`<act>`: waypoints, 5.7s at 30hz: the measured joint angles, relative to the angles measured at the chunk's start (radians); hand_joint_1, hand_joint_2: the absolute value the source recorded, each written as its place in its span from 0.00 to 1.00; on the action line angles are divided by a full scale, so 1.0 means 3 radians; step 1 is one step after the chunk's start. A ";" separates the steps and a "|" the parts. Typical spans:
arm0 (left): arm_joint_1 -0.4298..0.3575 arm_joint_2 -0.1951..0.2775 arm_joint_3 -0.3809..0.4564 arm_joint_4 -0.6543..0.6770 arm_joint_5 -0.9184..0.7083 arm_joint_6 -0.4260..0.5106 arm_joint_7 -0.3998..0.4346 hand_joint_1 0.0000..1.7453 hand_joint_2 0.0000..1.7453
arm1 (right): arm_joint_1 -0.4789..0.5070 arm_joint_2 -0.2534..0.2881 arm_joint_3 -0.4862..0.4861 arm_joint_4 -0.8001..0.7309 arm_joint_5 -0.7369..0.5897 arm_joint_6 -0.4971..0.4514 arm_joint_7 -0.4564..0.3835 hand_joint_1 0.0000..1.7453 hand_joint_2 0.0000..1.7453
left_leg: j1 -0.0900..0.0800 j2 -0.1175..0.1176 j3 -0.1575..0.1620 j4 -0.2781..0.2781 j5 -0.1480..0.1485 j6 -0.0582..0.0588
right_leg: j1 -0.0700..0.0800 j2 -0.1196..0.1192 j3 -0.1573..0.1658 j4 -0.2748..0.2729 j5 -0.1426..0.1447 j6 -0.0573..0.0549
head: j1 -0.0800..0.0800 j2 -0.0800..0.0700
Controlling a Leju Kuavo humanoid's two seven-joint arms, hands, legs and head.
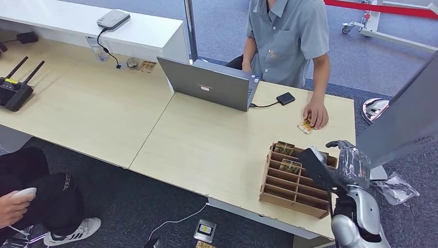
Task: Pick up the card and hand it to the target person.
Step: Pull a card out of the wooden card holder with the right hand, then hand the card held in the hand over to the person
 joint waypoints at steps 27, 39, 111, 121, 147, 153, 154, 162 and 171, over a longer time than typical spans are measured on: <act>-0.0007 0.0048 -0.0006 0.0000 -0.0061 -0.0126 -0.0022 0.00 0.00 | -0.0029 0.0063 -0.0057 0.0054 0.0079 0.0088 -0.0103 0.43 1.00 | 0.0000 0.0000 -0.0001 0.0000 0.0000 0.0000 | 0.0000 0.0000 0.0000 0.0000 0.0000 0.0000 | 0.0001 0.0000; -0.0010 0.0047 -0.0006 0.0000 -0.0031 -0.0030 -0.0015 0.00 0.00 | -0.0189 0.0154 -0.0052 0.0304 0.0031 0.0072 -0.0237 0.45 1.00 | 0.0000 0.0000 -0.0002 0.0000 0.0000 0.0000 | 0.0001 0.0000 0.0000 0.0000 0.0000 0.0000 | 0.0000 0.0000; -0.0009 0.0038 -0.0006 0.0000 -0.0109 -0.0145 -0.0024 0.00 0.00 | 0.0026 0.0116 -0.0040 -0.0250 0.0387 -0.0489 -0.0316 1.00 1.00 | 0.0000 0.0001 -0.0003 0.0000 0.0000 -0.0001 | 0.0003 0.0000 -0.0002 0.0000 0.0001 -0.0002 | 0.0000 0.0000; -0.0010 0.0074 -0.0010 0.0000 -0.0166 -0.0254 -0.0076 0.00 0.00 | 0.0028 0.0120 -0.0004 -0.0685 0.0465 -0.0496 -0.0451 1.00 1.00 | 0.0000 0.0001 -0.0003 0.0000 0.0000 -0.0001 | 0.0003 0.0000 -0.0002 0.0000 0.0001 -0.0002 | 0.0000 0.0000; -0.0019 -0.0025 -0.0022 -0.0002 0.0015 0.0265 0.0060 0.00 0.00 | -0.0426 0.0425 0.0653 -0.0546 0.0053 -0.0079 -0.0887 1.00 1.00 | 0.0001 -0.0001 -0.0006 -0.0001 0.0001 -0.0001 | 0.0004 0.0000 -0.0003 0.0001 0.0000 -0.0002 | 0.0000 0.0000; -0.0023 -0.0112 -0.0010 -0.0003 0.0059 0.0483 0.0094 0.00 0.00 | -0.0594 0.0542 0.0906 -0.0353 -0.0051 -0.0085 -0.0920 1.00 1.00 | 0.0001 0.0000 -0.0006 -0.0001 0.0001 -0.0002 | 0.0004 0.0000 -0.0003 0.0001 0.0000 -0.0002 | 0.0000 0.0000; -0.0024 -0.0124 -0.0008 -0.0004 0.0062 0.0517 0.0101 0.00 0.00 | -0.0616 0.0557 0.0945 -0.0325 -0.0052 -0.0086 -0.0911 1.00 1.00 | 0.0001 -0.0001 -0.0006 -0.0001 0.0001 -0.0002 | 0.0004 0.0000 -0.0003 0.0001 0.0000 -0.0002 | 0.0001 0.0000; -0.0038 -0.0195 -0.0004 -0.0004 0.0075 0.0743 0.0149 0.00 0.00 | -0.0772 0.0657 0.1201 -0.0074 0.0078 -0.0124 -0.0729 0.00 1.00 | 0.0001 0.0000 -0.0006 -0.0001 0.0001 -0.0002 | 0.0004 0.0000 -0.0003 0.0001 0.0000 -0.0002 | 0.0000 0.0000; -0.0046 -0.0248 -0.0004 -0.0006 0.0084 0.0910 0.0175 0.00 0.00 | -0.0820 0.0718 0.1338 0.0135 -0.0105 -0.0253 -0.0672 0.00 1.00 | 0.0001 0.0000 -0.0006 -0.0001 0.0001 -0.0002 | 0.0003 0.0000 -0.0004 0.0000 0.0000 -0.0002 | 0.0000 0.0000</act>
